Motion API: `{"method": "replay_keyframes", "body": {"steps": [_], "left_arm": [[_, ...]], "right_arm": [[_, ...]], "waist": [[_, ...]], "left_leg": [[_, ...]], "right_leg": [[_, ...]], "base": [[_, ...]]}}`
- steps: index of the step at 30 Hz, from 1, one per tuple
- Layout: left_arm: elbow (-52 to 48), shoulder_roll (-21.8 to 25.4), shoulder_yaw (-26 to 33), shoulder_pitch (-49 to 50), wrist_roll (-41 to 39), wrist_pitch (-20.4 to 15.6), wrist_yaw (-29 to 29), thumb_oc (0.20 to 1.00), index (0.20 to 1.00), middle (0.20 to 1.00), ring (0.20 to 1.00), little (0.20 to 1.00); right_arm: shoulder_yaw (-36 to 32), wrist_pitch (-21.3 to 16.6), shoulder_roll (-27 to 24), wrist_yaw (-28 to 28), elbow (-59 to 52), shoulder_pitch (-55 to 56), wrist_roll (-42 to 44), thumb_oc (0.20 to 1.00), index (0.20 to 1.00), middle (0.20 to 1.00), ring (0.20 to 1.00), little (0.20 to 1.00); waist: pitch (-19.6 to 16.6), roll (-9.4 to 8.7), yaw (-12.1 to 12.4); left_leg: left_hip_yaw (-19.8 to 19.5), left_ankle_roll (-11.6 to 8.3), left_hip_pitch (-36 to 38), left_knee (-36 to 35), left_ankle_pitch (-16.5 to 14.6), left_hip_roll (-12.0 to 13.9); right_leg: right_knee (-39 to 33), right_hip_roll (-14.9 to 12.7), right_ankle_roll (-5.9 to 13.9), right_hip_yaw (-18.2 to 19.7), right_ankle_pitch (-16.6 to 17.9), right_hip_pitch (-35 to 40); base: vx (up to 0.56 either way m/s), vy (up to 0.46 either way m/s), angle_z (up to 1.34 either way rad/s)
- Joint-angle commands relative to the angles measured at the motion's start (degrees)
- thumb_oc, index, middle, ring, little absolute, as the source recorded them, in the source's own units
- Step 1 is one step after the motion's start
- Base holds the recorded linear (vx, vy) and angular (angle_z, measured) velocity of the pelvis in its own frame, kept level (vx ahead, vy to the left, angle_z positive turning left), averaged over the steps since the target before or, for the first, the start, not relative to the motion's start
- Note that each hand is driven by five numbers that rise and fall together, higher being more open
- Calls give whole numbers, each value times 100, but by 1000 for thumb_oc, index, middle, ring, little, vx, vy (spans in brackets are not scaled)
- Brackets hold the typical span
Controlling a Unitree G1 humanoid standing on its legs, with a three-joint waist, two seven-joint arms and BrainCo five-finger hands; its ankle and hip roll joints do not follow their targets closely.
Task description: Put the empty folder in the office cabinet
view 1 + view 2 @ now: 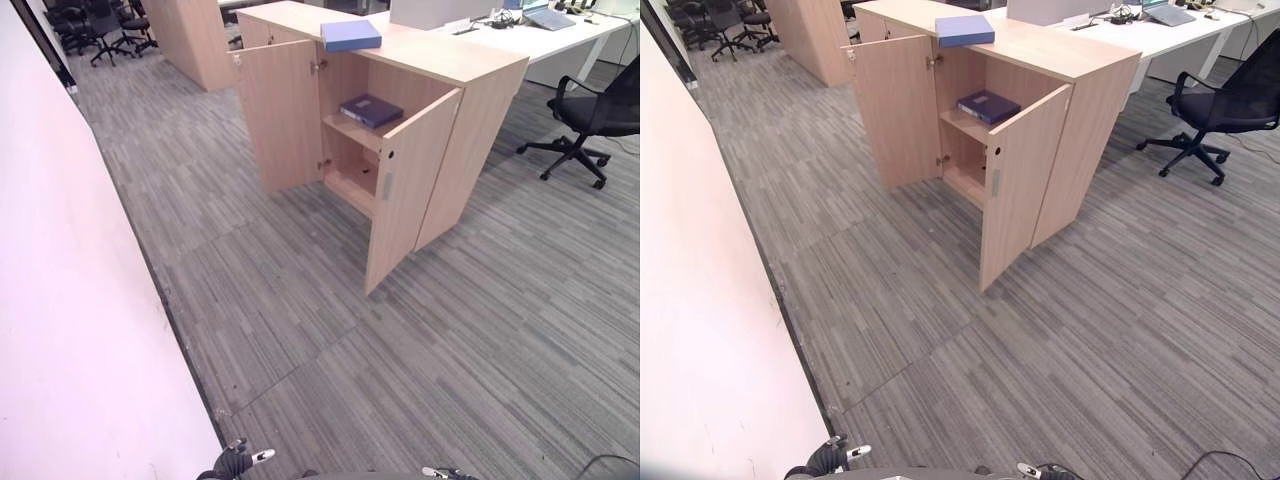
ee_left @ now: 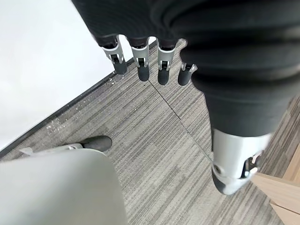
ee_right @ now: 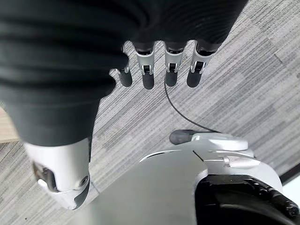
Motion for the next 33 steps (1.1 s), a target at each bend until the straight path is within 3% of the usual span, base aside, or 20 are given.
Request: {"method": "replay_keyframes", "body": {"steps": [1, 21, 33], "left_arm": [[255, -65, 116, -225, -226, -58, -36, 1000, 1000, 1000, 1000, 1000], [293, -72, 166, -203, -326, -21, -150, 1000, 1000, 1000, 1000, 1000], [160, 26, 58, -268, 41, -118, 158, 1000, 1000, 1000, 1000, 1000]], "right_arm": [[80, -16, -96, 22, 441, -202, 38, 1000, 1000, 1000, 1000, 1000], [87, 4, -126, 53, 470, -185, -44, 1000, 1000, 1000, 1000, 1000], [95, -37, -126, -36, 436, -211, -3, 1000, 1000, 1000, 1000, 1000]], "waist": [[-69, -94, -61], [-87, -73, -67], [-67, -104, -24]], "left_leg": [[392, -90, 58, 15, -510, -190], [379, -107, 78, 15, -508, -177], [346, -121, 61, 15, -499, -170]], "right_leg": [[27, -166, 518, -275, -278, -33], [27, -168, 512, -283, -286, -7], [27, -176, 513, -335, -292, 0]], "base": [[0, 0, 0], [0, 0, 0], [0, 0, 0]]}}
